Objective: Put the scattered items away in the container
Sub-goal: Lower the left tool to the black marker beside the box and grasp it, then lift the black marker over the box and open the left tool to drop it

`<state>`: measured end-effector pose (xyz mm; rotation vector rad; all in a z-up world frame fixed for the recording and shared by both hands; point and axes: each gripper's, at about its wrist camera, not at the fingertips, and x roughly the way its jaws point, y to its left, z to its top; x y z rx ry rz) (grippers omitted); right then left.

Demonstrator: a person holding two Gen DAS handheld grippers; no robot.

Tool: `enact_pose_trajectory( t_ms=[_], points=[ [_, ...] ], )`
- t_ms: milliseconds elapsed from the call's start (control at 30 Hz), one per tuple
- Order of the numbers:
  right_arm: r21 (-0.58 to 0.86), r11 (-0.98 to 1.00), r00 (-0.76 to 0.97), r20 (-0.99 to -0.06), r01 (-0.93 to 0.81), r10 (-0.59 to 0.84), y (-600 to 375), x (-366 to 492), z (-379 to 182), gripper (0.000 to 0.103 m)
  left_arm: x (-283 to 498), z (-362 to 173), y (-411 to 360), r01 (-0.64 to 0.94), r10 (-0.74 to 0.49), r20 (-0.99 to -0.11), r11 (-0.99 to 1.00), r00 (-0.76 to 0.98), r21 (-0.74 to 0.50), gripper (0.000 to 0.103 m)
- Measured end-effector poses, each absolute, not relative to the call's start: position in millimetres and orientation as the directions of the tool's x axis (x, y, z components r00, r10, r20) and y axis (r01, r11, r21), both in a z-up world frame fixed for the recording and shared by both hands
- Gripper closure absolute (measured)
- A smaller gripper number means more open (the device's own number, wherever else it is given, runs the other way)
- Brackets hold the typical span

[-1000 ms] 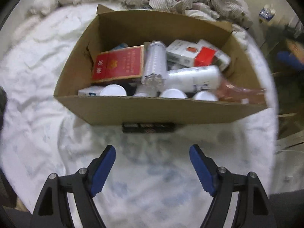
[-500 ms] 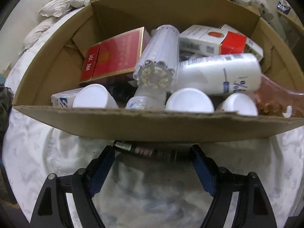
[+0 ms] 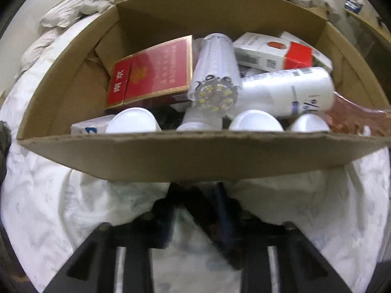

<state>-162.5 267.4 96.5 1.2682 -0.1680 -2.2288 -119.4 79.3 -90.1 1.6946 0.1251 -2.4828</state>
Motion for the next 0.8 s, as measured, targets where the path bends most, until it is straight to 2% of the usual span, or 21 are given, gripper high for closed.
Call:
enact_pose_trajectory(
  t_ms=[267,733,800],
  points=[
    [0.376,-0.84,-0.382,-0.764,0.391,-0.52,269.3,-164.6,88.9,0.019,-114.6,-77.6,70.2,0.144,0.018,-0.927,-0.987,-0.375,-0.077,0.084],
    [0.385,-0.842,-0.383,-0.763,0.378,-0.521,275.5,-168.0,87.6,0.019,-96.0,-27.1,57.8,0.076,0.103,-0.885,-0.985,-0.455,-0.154,0.085],
    [0.392,-0.84,-0.381,-0.761,0.375,-0.525,276.0,-167.0,87.2,0.019,-72.8,-15.8,49.3,0.082,0.122,-0.871,-0.98,-0.476,-0.182,0.086]
  ],
)
